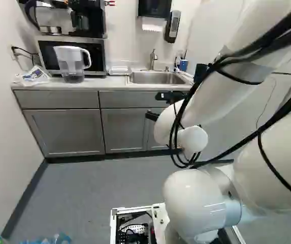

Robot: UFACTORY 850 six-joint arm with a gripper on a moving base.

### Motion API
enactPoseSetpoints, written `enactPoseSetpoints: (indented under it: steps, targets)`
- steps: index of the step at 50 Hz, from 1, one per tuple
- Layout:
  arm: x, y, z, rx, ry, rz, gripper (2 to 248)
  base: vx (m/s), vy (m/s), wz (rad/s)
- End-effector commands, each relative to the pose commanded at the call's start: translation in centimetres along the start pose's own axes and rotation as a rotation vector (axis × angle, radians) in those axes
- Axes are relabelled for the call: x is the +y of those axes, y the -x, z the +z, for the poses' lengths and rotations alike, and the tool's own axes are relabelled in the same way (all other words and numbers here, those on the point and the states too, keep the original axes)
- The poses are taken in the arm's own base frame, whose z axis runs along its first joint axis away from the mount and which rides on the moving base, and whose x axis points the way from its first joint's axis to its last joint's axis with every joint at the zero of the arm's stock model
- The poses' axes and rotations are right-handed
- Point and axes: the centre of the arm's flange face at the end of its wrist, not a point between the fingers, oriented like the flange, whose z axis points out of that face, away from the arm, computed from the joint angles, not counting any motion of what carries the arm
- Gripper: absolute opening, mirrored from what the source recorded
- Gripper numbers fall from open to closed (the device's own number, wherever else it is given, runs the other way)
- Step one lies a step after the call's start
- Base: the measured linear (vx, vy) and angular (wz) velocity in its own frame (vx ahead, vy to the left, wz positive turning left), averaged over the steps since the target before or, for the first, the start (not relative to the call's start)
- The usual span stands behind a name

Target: Rinse the cup and place it in the tray

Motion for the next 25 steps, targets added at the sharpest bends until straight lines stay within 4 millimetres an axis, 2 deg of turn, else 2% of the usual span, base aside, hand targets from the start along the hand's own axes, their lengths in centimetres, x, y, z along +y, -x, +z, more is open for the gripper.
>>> enactPoseSetpoints:
  steps: [14, 25]
  targets:
    - [0.0, -0.2, 0.0, 0.005, 0.000, 0.000, 247, 0.000, 0.000, 0.000]
    - [0.0, -1.5, 0.9, 0.028, 0.000, 0.000, 247, 0.000, 0.000, 0.000]
